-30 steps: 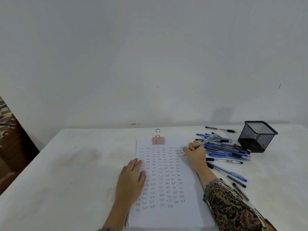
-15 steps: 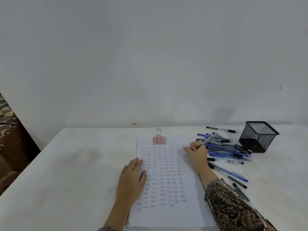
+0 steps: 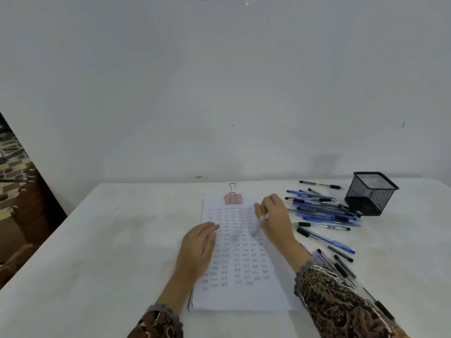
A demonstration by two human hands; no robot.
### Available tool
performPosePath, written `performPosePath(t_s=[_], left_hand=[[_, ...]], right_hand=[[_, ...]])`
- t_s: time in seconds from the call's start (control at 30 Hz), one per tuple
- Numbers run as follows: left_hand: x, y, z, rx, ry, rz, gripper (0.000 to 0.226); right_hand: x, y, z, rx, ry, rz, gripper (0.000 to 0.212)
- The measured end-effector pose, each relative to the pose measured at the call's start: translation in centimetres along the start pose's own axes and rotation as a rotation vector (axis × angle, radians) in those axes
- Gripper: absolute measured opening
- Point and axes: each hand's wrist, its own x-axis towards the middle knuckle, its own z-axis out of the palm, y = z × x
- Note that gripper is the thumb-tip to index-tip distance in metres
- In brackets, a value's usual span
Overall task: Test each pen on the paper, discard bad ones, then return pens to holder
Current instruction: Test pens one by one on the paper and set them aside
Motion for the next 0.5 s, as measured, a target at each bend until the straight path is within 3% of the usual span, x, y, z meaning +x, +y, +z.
performPosePath(t_s=[0.1, 0.27, 0.5], left_hand=[[-0.8, 1.3, -0.7, -0.127, -0.024, 0.074, 0.051], [-1.5, 4.6, 0.2, -0.130, -0.176, 0.031, 0.020], [-1.6, 5.3, 1.0, -0.066, -0.191, -0.103, 0.040]], right_hand=[[-1.2, -2.1, 0.6, -0.360, 0.037, -0.108, 0.024], [-3.3, -5.1, 1.6, -0.432, 0.161, -0.205, 0.012], [-4.5, -5.0, 1.2, -0.459, 0.215, -0.149, 0.016]])
